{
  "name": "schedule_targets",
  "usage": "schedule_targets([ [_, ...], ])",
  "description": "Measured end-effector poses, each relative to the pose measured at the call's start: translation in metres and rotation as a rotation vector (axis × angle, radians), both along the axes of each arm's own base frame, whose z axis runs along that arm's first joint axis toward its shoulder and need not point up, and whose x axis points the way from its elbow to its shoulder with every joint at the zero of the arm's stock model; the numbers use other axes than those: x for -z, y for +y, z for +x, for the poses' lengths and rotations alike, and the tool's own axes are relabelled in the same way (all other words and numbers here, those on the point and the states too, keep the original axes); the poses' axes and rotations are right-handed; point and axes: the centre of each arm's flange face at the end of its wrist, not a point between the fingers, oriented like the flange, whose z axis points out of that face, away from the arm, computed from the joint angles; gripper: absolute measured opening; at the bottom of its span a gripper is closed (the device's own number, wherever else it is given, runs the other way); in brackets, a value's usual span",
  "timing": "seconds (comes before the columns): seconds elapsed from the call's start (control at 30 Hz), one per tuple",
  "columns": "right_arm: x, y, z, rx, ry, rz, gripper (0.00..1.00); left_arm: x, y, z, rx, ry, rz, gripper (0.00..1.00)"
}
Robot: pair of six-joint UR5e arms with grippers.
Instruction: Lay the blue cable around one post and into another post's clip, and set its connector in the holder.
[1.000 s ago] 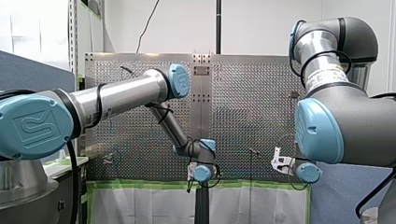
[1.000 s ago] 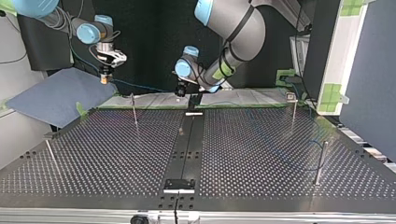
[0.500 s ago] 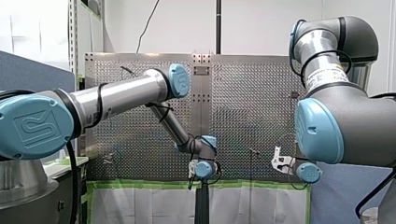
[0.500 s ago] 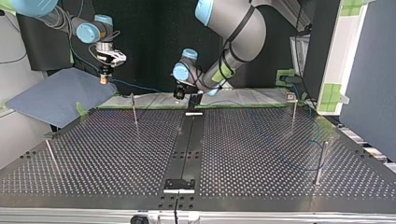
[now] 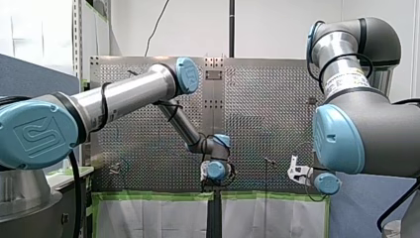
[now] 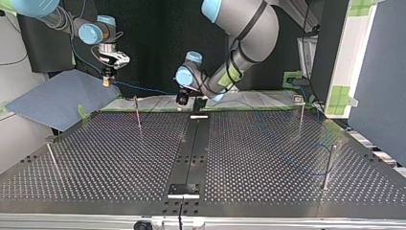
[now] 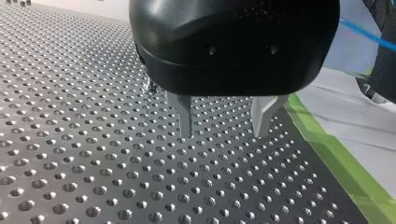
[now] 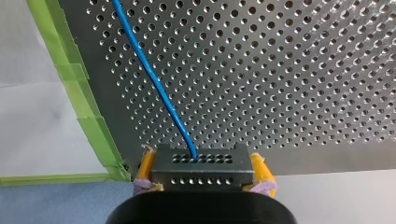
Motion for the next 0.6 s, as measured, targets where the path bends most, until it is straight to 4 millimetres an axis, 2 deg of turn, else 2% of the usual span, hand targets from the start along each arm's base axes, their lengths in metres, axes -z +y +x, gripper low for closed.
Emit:
schedule_targets([
  [0.17,0.000,0.000,0.000,0.000,0.000,0.000,0.00,0.008,0.004,-0.016,0.018,0.017,0.042,0.71],
  [0.43,0.000,0.000,0.000,0.000,0.002,0.001,0.00,0.032,0.007,-0.059,0.084,0.098,0.145,0.71],
  [0.6,0.000,0.000,0.000,0.000,0.001,-0.002,0.00,0.040,0.009,-0.076,0.107,0.145,0.185,0.71],
])
